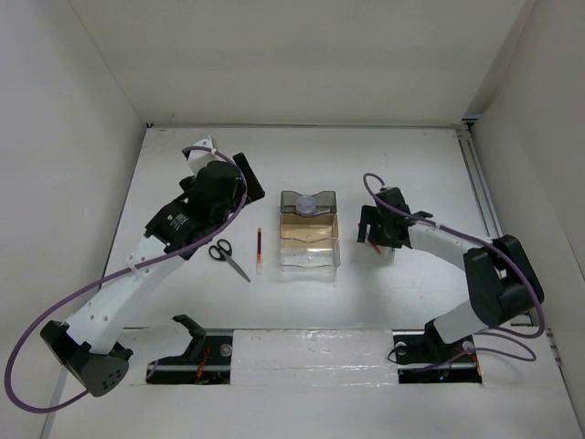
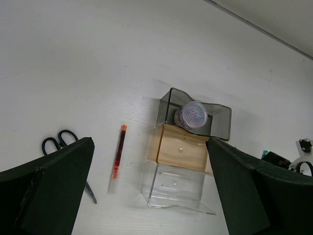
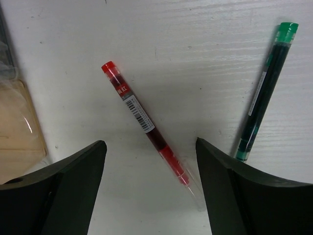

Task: Sort the stationery into containers
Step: Pick up the pen from the center of the board.

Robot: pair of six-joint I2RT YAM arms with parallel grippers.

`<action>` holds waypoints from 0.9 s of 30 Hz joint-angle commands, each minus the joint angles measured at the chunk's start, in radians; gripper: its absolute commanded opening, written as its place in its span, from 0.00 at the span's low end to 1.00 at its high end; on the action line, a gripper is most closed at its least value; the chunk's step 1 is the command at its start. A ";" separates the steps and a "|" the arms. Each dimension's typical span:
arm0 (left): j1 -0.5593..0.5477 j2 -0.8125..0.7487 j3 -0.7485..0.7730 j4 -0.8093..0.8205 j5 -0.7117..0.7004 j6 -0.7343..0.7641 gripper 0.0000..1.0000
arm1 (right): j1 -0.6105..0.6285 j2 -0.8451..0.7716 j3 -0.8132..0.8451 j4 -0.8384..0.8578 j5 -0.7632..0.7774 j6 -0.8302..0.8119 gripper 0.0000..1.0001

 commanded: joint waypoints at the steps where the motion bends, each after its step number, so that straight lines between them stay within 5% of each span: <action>1: -0.003 -0.021 -0.019 -0.025 -0.029 -0.006 1.00 | -0.007 0.005 0.043 0.048 0.019 -0.011 0.78; 9: -0.003 -0.030 -0.019 -0.005 0.009 0.012 1.00 | 0.013 0.056 0.103 -0.032 0.051 -0.021 0.67; 12: -0.003 -0.040 -0.010 -0.005 0.009 0.012 1.00 | 0.013 0.056 0.103 -0.041 0.051 -0.030 0.56; 27: -0.003 -0.058 0.041 -0.059 -0.027 0.012 1.00 | 0.013 0.134 0.173 -0.170 -0.005 -0.099 0.44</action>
